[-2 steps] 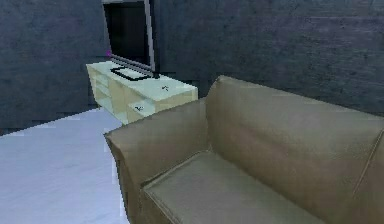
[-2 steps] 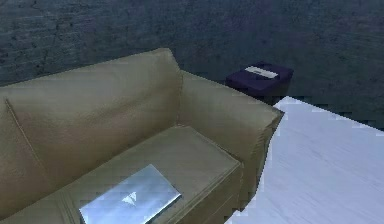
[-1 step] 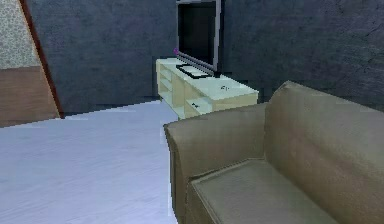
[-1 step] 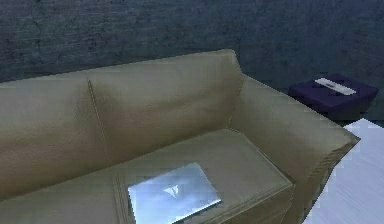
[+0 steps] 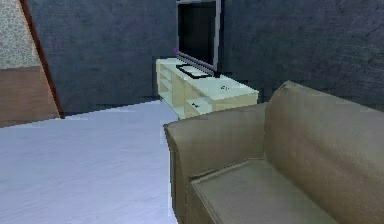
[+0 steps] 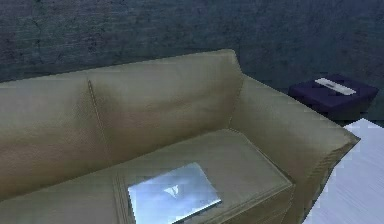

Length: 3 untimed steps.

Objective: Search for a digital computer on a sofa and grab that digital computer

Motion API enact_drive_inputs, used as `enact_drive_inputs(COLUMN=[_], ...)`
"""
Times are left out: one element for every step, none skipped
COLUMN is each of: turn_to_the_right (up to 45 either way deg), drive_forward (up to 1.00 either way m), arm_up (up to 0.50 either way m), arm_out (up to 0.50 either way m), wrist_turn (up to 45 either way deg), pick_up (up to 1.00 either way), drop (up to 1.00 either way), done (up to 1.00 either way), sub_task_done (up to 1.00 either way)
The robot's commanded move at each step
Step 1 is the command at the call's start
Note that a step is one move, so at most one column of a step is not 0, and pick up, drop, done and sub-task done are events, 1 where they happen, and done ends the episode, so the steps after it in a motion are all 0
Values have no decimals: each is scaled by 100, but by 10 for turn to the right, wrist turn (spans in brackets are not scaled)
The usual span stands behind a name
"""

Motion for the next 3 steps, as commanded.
enact_drive_inputs(turn_to_the_right=[0,0,0], drive_forward=[0,0,0], arm_up=[12,0,0], arm_out=[0,22,0], wrist_turn=[0,0,450], pick_up=[0,0,0], drop=[0,0,0], done=[0,0,0], sub_task_done=[0,0,0])
